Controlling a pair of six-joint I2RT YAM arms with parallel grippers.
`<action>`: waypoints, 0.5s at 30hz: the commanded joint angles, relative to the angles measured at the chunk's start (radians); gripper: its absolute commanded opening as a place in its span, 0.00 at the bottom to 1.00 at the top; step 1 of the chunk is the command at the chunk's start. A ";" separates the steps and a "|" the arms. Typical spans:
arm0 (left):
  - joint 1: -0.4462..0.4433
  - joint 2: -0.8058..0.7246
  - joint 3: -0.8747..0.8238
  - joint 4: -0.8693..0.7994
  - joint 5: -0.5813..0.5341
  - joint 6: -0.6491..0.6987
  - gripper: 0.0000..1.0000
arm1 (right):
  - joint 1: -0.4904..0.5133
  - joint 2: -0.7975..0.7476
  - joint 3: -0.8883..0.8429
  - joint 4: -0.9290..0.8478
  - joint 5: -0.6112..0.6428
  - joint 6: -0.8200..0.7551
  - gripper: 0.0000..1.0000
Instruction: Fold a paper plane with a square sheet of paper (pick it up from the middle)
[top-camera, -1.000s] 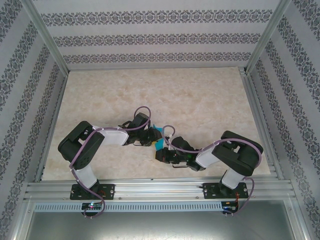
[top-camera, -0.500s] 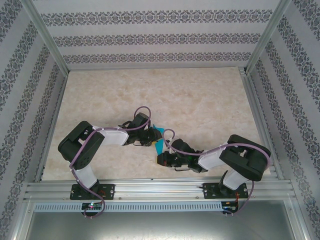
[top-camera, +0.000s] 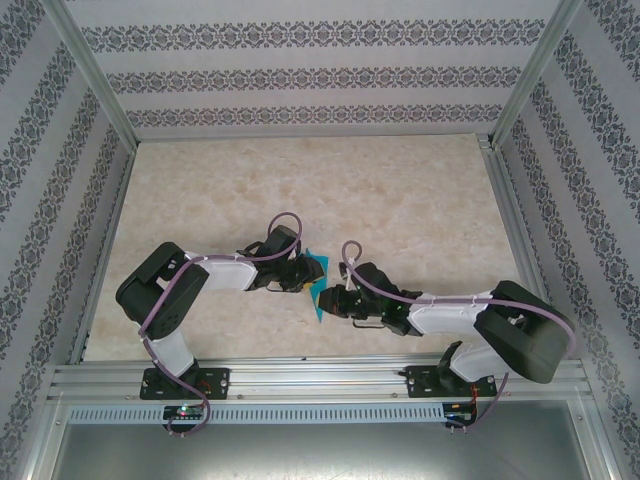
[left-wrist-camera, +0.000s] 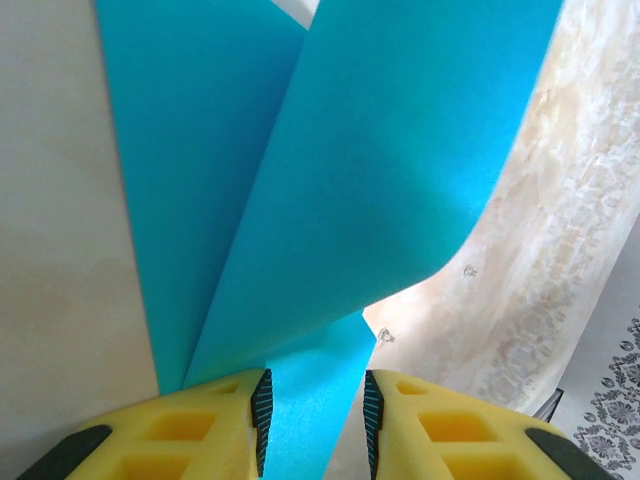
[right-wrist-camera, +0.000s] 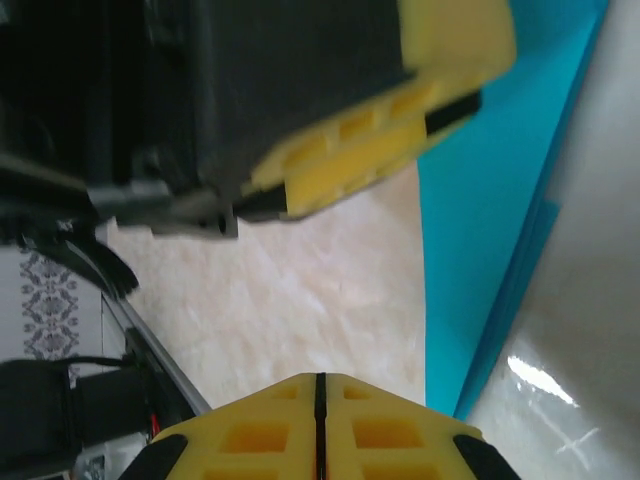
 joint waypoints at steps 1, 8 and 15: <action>0.004 0.009 -0.009 -0.097 -0.070 0.013 0.35 | -0.012 0.039 0.053 -0.039 -0.002 -0.018 0.09; 0.004 0.010 0.001 -0.101 -0.066 0.015 0.35 | -0.010 0.186 0.100 0.003 -0.046 -0.001 0.08; 0.004 -0.009 -0.008 -0.104 -0.066 0.012 0.35 | 0.004 0.273 0.068 -0.032 -0.053 -0.017 0.07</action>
